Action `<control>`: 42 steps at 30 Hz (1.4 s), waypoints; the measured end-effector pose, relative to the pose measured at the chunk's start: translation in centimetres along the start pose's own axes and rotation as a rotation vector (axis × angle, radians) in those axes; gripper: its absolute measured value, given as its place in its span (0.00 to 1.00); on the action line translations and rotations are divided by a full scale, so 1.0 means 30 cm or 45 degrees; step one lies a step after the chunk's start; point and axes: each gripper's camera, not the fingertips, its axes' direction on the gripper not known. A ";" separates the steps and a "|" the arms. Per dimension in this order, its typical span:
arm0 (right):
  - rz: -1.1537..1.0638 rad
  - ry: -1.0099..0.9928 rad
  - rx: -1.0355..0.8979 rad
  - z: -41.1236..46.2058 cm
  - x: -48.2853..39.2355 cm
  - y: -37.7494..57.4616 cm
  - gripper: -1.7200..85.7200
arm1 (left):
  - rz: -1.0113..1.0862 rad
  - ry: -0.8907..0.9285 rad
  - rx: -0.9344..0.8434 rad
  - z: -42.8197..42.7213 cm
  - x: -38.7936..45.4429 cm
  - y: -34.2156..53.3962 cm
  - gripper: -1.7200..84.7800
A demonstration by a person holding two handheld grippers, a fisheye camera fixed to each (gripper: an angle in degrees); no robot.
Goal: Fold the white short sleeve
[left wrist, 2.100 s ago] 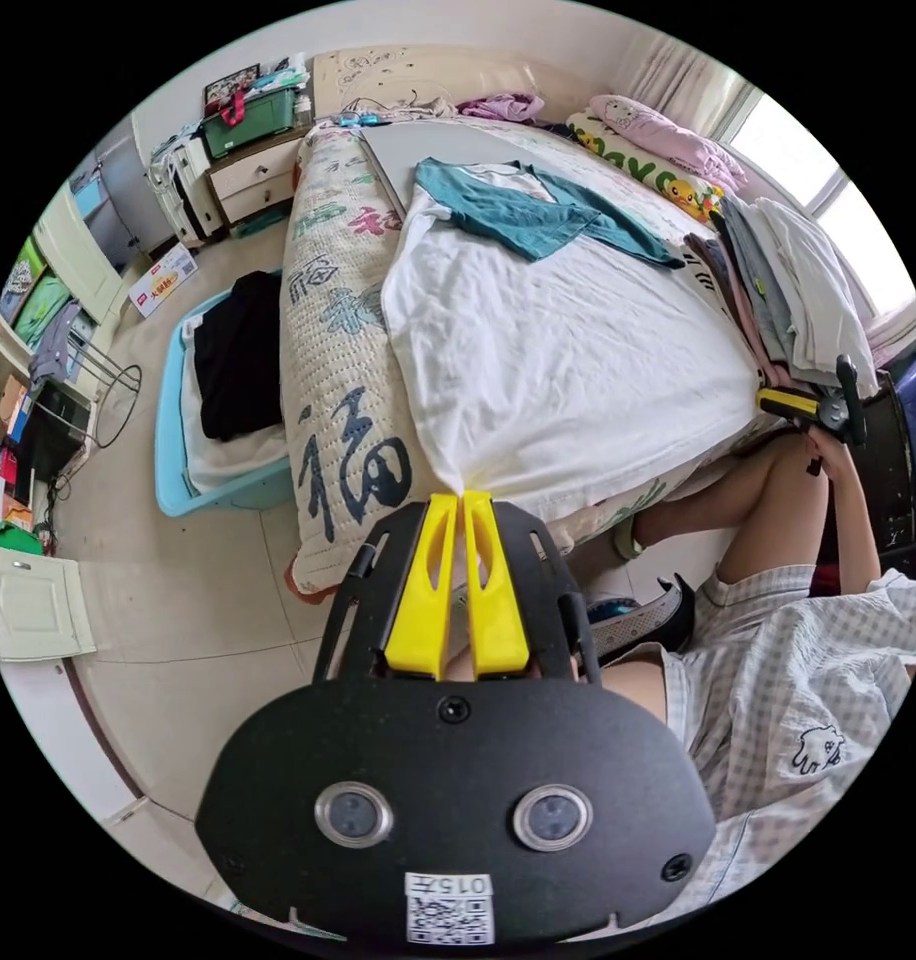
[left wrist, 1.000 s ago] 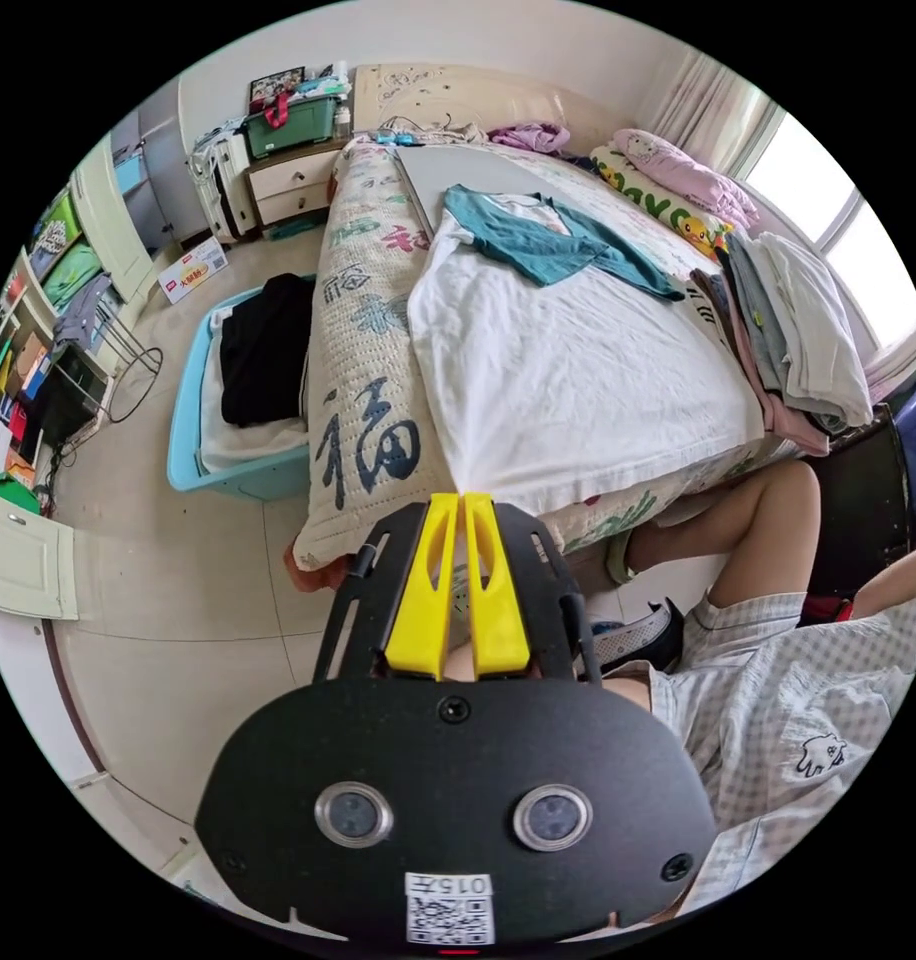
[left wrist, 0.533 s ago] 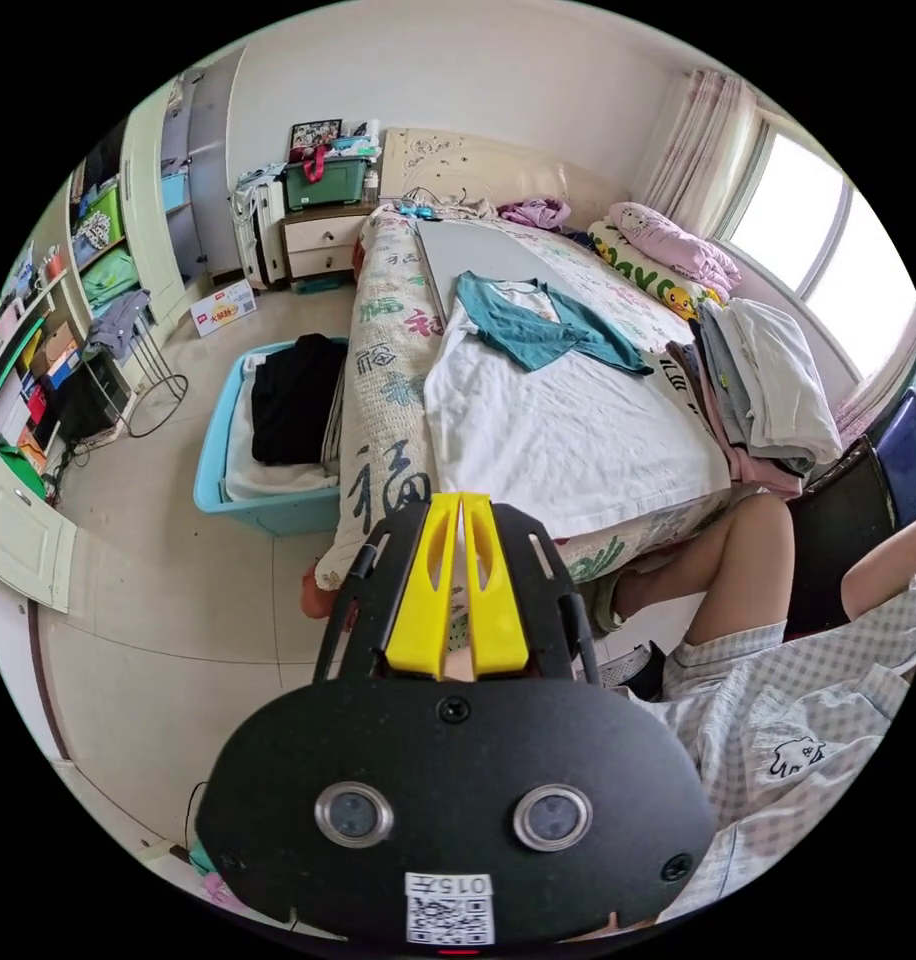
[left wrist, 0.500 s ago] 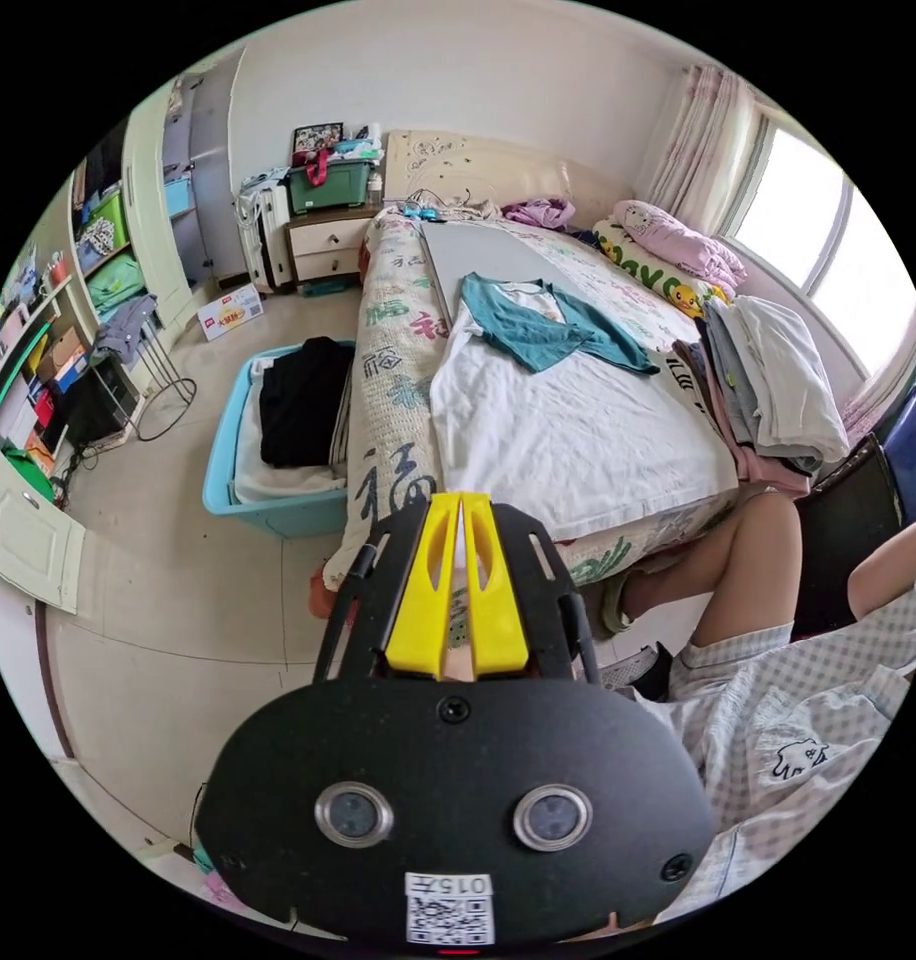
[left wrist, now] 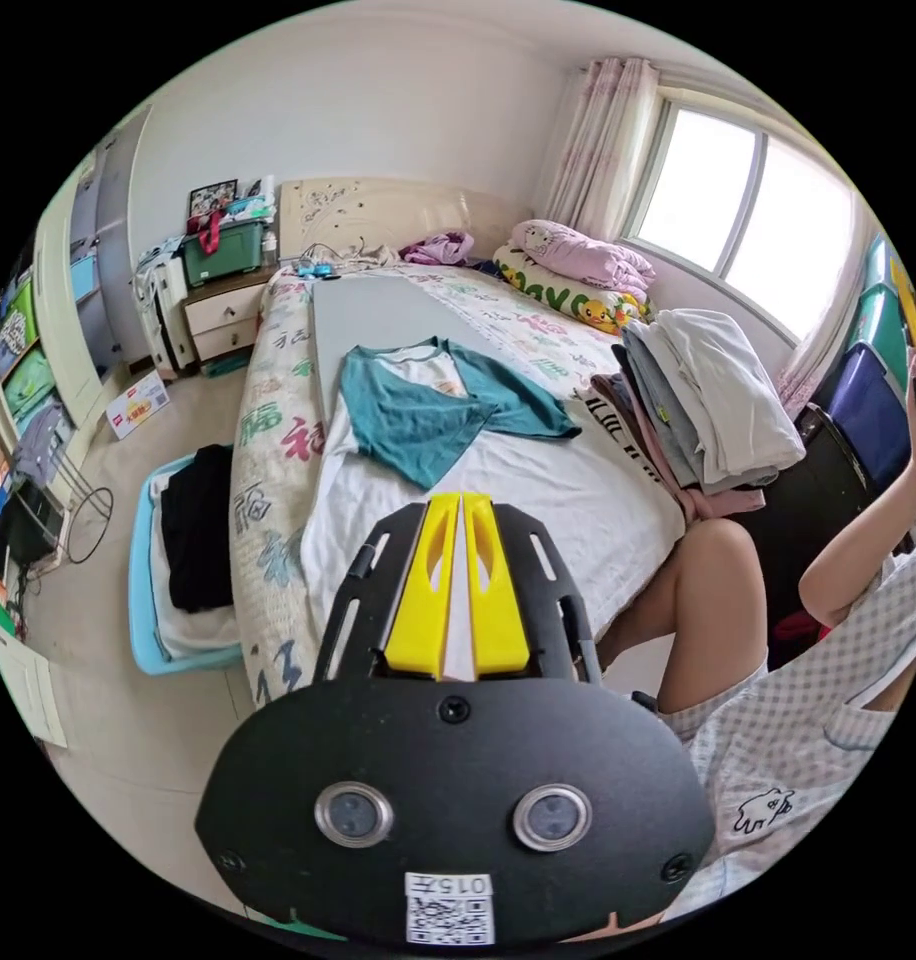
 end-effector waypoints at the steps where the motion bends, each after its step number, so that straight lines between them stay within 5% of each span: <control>1: -0.029 -0.012 -0.038 0.043 0.038 0.018 0.01 | 0.007 0.008 -0.005 0.024 0.002 -0.032 0.04; 5: -0.182 -0.392 -0.407 0.402 0.351 0.230 0.02 | 0.072 0.042 -0.135 0.226 0.020 -0.229 0.09; 12: -0.506 0.013 -1.540 1.065 0.690 0.946 0.09 | 0.144 -0.018 -0.271 0.507 0.045 -0.394 0.13; 15: -0.714 0.128 -1.797 1.194 0.720 1.196 0.13 | 0.138 0.016 -0.337 0.583 0.035 -0.415 0.13; 18: -0.911 0.220 -1.847 1.297 0.709 1.326 0.15 | 0.152 -0.035 -0.349 0.618 0.038 -0.454 0.14; 23: -0.766 0.190 -2.018 1.421 0.824 1.478 0.13 | 0.141 -0.034 -0.384 0.694 0.050 -0.499 0.13; 42: -0.744 0.299 -1.838 1.694 1.011 1.602 0.02 | 0.115 -0.051 -0.318 0.715 0.033 -0.621 0.02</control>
